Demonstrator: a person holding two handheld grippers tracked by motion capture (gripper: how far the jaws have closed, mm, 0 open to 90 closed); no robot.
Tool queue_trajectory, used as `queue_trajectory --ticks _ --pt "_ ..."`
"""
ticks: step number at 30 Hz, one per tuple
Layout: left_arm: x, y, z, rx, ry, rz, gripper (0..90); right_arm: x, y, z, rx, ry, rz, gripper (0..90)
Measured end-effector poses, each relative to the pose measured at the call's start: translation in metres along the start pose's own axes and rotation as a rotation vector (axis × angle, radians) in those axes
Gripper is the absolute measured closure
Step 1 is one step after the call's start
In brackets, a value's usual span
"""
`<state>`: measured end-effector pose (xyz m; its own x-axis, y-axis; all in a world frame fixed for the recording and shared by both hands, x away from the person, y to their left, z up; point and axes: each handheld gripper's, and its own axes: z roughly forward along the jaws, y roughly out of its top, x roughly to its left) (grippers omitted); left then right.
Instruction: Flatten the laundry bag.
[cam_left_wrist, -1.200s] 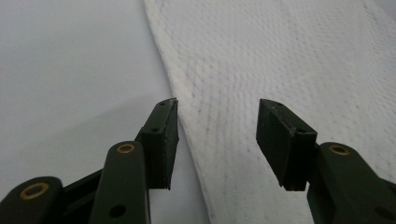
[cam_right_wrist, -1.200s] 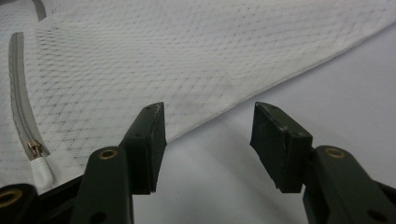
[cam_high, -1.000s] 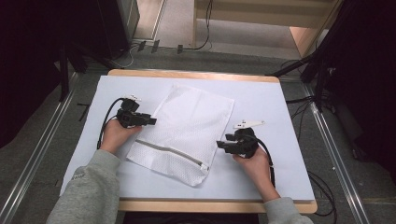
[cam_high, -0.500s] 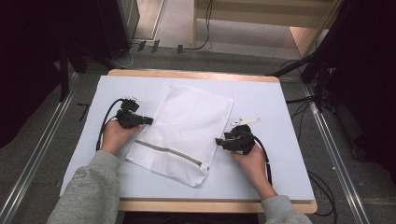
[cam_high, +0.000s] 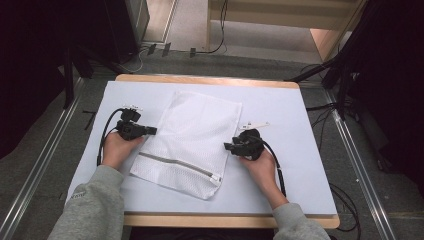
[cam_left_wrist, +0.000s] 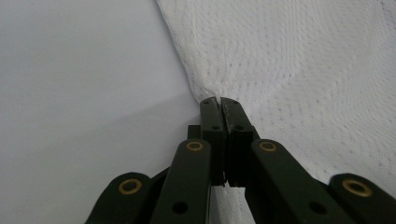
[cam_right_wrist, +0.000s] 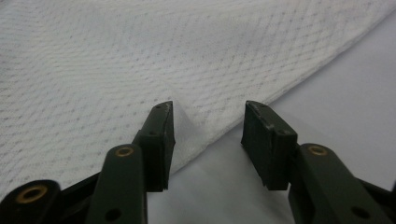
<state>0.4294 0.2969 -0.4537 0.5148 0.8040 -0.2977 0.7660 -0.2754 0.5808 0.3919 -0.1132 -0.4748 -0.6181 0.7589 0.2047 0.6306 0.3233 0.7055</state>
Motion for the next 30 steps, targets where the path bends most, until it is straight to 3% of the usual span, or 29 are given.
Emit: queue_trajectory --ticks 3,4,5,8,12,17,21,27,30 --pt "0.001 -0.004 -0.003 -0.005 0.004 -0.012 89.9 0.006 0.005 0.007 0.004 -0.022 -0.035 65.9" --pt "0.002 -0.005 -0.004 -0.008 0.005 -0.01 89.9 0.01 0.008 0.01 0.01 -0.054 -0.06 74.8" --pt "0.002 -0.006 -0.006 -0.009 0.006 -0.013 89.9 0.01 0.008 0.01 0.01 -0.054 -0.06 74.8" --pt "0.003 -0.01 -0.01 -0.017 0.0 -0.034 89.9 0.011 0.014 0.014 0.026 -0.057 -0.07 88.8" --pt "0.002 -0.014 -0.014 -0.021 -0.004 -0.044 89.9 0.009 0.022 0.016 0.061 -0.048 -0.081 90.0" --pt "-0.001 -0.019 -0.016 -0.039 -0.035 -0.068 89.9 0.001 0.029 0.016 0.056 -0.055 -0.087 90.0" --pt "-0.009 -0.02 -0.014 -0.033 -0.042 -0.049 89.9 -0.012 0.038 0.017 0.056 -0.045 -0.064 90.0" --pt "-0.01 -0.02 -0.011 -0.039 0.001 -0.029 89.9 -0.033 0.05 0.028 0.056 -0.023 -0.017 90.0" --pt "-0.005 -0.017 -0.005 -0.053 0.012 -0.048 89.9 -0.036 0.052 0.032 0.051 -0.034 -0.015 90.0"
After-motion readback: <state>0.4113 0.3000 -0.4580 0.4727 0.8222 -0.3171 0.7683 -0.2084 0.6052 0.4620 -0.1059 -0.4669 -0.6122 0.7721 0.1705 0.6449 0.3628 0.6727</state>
